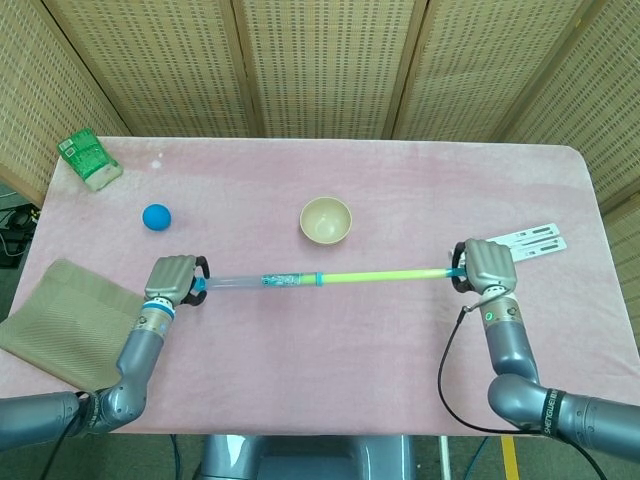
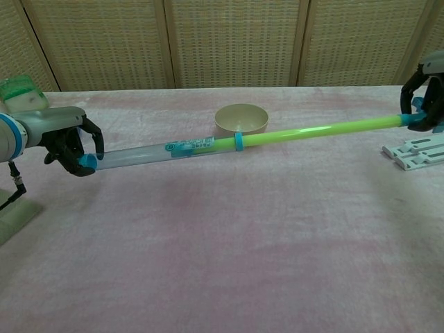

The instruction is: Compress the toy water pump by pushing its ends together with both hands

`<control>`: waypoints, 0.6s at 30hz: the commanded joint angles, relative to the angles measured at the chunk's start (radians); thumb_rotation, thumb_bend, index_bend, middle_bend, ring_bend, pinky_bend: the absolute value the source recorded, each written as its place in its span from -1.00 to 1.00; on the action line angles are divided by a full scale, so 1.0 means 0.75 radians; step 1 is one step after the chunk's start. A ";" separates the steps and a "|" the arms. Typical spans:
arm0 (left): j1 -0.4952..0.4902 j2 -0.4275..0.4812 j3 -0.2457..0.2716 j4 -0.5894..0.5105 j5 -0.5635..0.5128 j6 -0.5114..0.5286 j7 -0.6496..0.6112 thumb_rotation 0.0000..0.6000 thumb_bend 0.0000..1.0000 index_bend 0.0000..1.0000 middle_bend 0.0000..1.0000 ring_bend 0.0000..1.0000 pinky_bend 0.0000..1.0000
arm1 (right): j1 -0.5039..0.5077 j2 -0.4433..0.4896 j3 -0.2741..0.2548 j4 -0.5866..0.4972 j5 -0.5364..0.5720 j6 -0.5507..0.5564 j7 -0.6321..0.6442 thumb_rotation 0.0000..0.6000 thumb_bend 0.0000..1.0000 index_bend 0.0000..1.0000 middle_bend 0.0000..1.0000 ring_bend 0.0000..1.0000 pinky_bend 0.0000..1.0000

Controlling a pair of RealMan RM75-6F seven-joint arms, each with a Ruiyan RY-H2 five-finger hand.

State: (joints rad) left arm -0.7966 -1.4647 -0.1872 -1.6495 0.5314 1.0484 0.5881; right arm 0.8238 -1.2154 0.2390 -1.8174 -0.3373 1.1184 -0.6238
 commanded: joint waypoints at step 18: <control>-0.066 -0.020 -0.086 -0.183 -0.027 0.072 -0.004 1.00 -0.17 0.01 0.77 0.60 0.40 | 0.037 -0.062 -0.034 -0.031 -0.038 -0.029 -0.017 1.00 0.24 0.69 1.00 1.00 0.39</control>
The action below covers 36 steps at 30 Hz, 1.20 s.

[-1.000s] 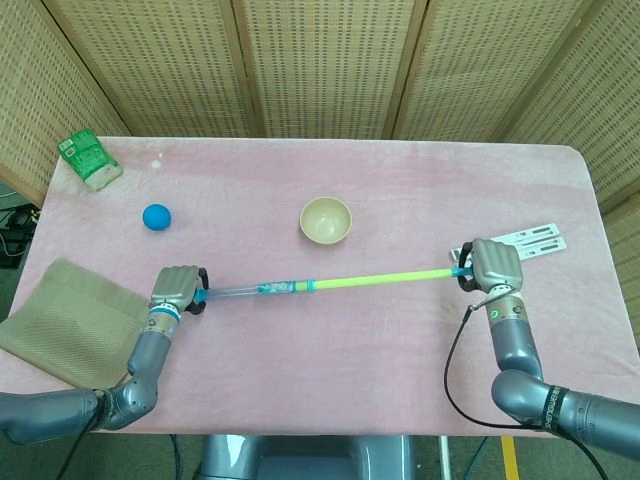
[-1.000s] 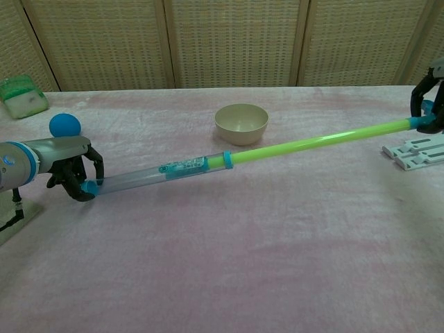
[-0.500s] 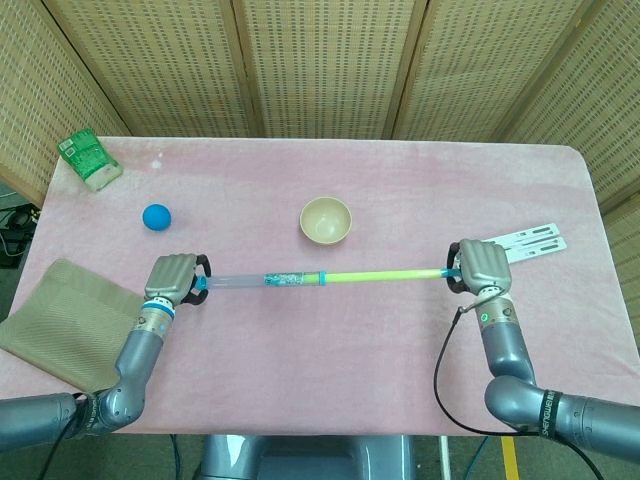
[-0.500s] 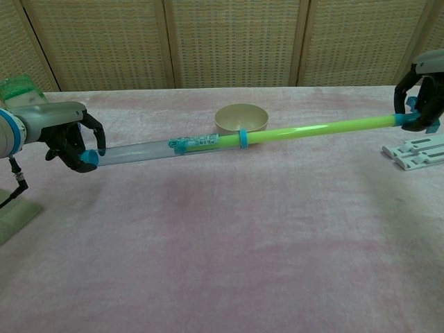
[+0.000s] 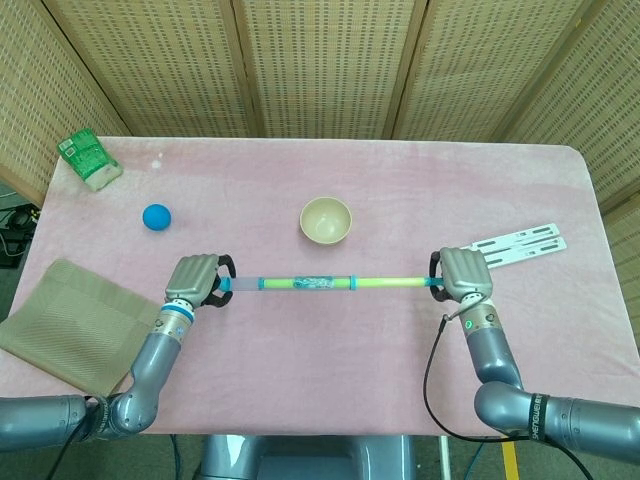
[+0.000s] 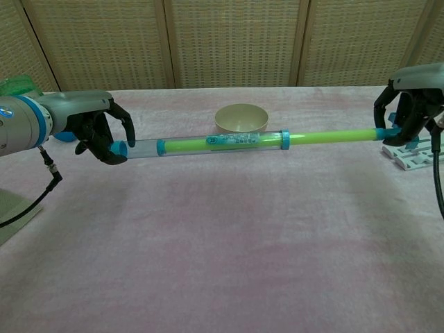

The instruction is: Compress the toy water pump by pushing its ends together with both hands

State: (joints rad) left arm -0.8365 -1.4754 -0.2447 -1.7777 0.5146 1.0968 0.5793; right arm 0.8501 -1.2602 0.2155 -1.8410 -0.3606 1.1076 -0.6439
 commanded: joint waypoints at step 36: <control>-0.094 0.049 0.060 -0.121 -0.117 -0.018 0.097 1.00 -0.75 -0.96 -0.93 -0.77 -0.50 | 0.078 0.093 -0.135 -0.097 0.053 -0.114 -0.079 1.00 -0.45 -0.48 -0.45 -0.35 -0.39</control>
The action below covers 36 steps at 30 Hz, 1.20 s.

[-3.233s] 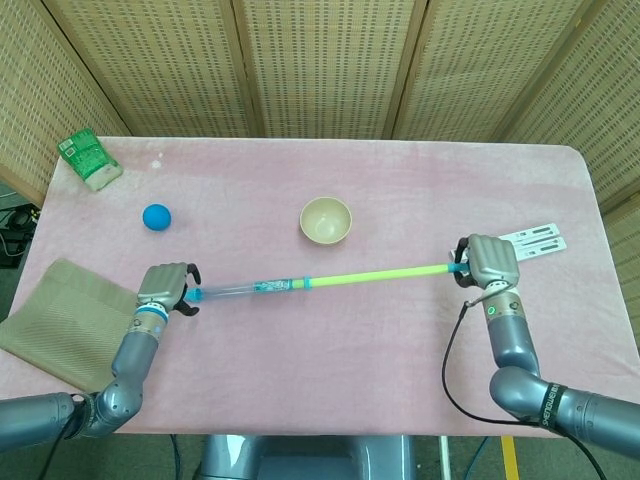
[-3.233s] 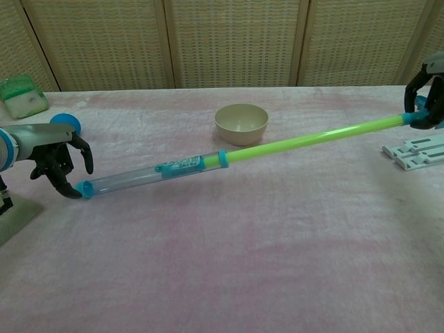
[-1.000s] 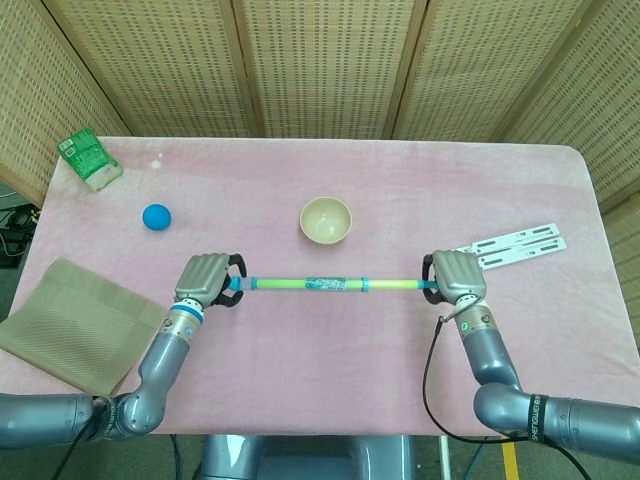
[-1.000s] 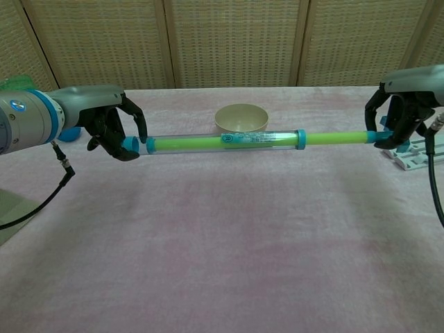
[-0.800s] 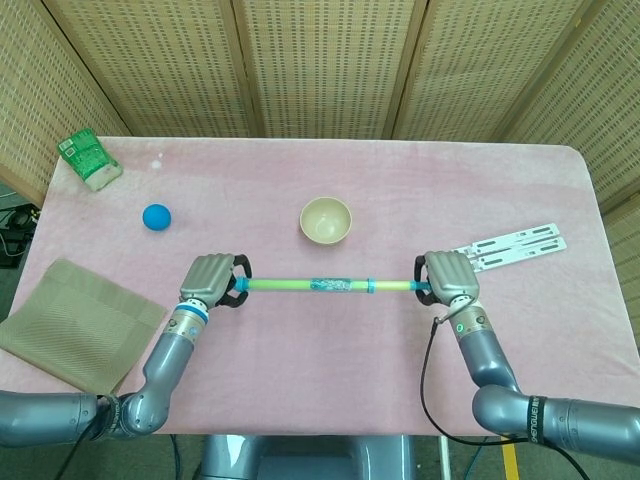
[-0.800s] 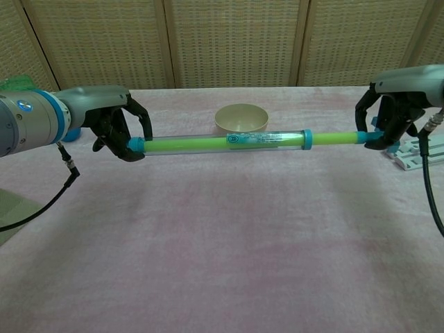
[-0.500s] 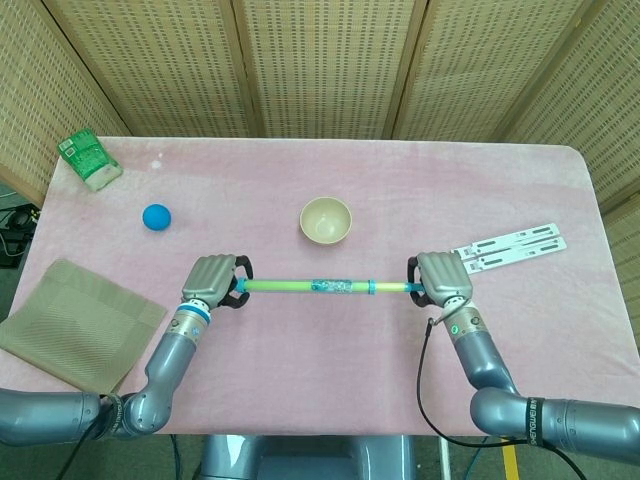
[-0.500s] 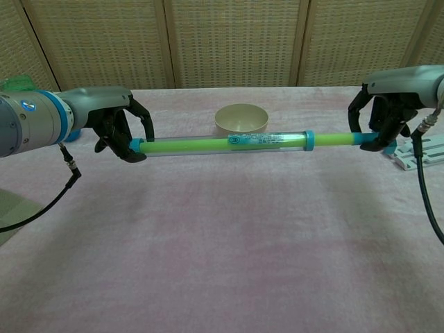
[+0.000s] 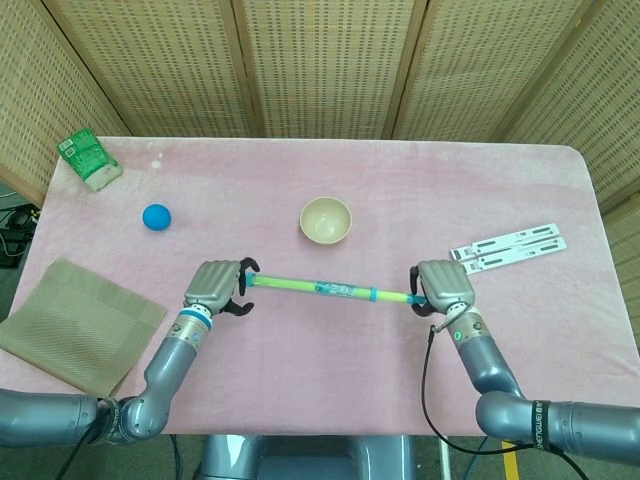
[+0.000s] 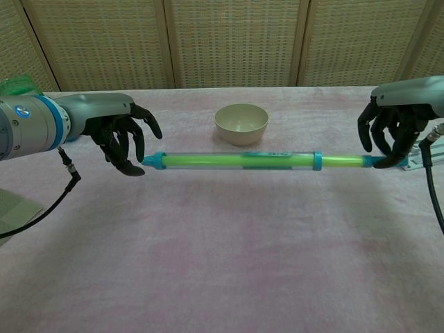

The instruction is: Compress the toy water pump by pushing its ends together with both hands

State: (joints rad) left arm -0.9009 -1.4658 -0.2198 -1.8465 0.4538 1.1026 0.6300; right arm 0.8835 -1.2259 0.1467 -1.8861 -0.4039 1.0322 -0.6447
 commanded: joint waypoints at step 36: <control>0.918 0.345 0.586 0.141 1.269 0.693 -0.529 1.00 -0.98 -1.00 -1.00 -1.00 -1.00 | -0.778 0.140 -0.422 0.140 -1.243 0.636 0.729 1.00 -0.72 -0.93 -1.00 -1.00 -1.00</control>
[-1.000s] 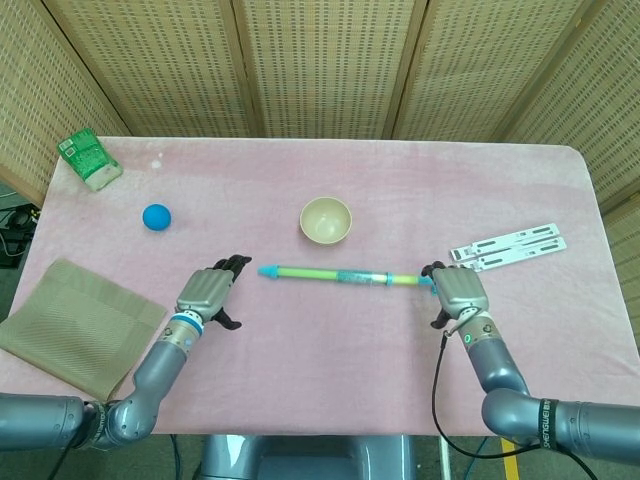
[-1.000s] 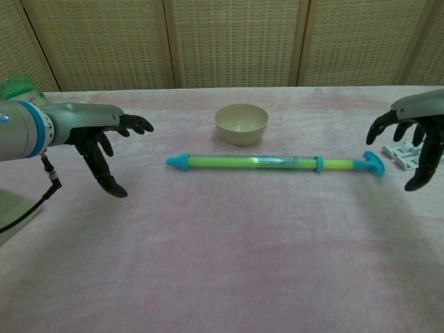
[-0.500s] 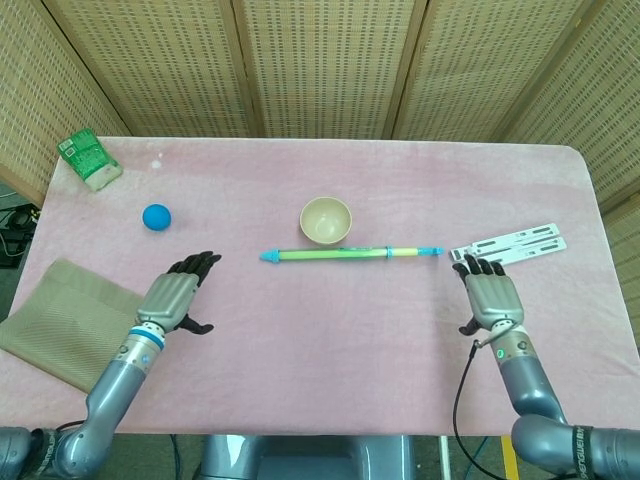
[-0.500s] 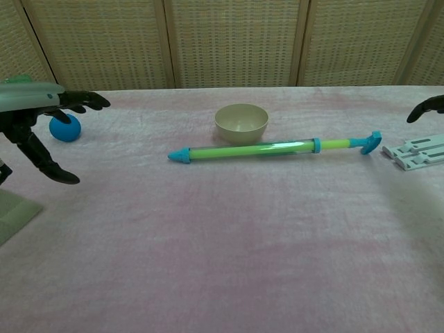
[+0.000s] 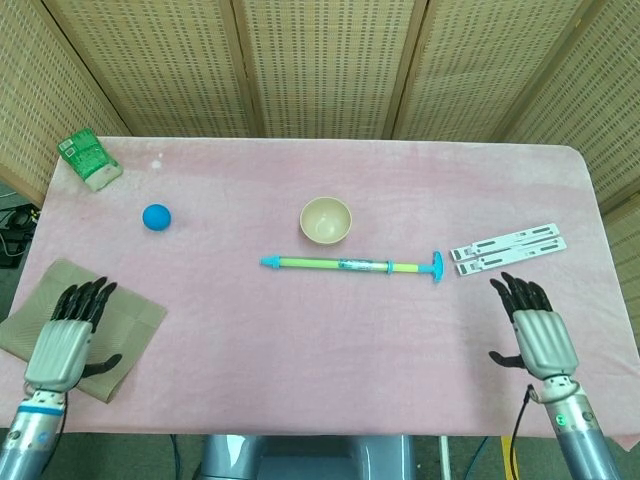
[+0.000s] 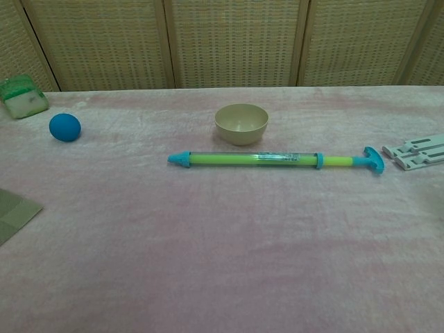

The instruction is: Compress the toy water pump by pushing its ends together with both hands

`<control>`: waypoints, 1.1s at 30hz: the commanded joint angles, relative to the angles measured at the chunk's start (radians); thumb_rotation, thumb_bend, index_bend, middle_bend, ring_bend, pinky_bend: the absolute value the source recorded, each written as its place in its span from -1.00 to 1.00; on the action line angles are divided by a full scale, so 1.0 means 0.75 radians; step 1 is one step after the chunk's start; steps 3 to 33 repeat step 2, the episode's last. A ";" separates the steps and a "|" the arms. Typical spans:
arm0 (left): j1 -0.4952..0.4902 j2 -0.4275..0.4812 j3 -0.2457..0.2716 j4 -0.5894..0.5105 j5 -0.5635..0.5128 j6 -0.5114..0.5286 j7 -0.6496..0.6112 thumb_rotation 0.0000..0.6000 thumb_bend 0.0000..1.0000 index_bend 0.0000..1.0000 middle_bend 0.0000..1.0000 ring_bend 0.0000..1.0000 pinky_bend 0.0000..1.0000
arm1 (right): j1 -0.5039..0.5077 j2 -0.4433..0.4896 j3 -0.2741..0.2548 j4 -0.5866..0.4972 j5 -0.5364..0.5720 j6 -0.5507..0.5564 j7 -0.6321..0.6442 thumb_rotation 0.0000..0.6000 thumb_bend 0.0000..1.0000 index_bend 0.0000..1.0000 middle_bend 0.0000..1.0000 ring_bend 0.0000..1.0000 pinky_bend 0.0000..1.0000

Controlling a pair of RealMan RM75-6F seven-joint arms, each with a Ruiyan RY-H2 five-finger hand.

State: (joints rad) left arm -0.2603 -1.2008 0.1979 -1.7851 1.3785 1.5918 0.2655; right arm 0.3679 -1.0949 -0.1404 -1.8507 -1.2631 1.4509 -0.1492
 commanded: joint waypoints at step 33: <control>0.099 -0.017 0.031 0.094 0.054 0.057 -0.092 1.00 -1.00 -1.00 -1.00 -1.00 -1.00 | -0.121 -0.049 -0.043 0.121 -0.122 0.087 0.093 1.00 -0.73 -0.97 -1.00 -1.00 -1.00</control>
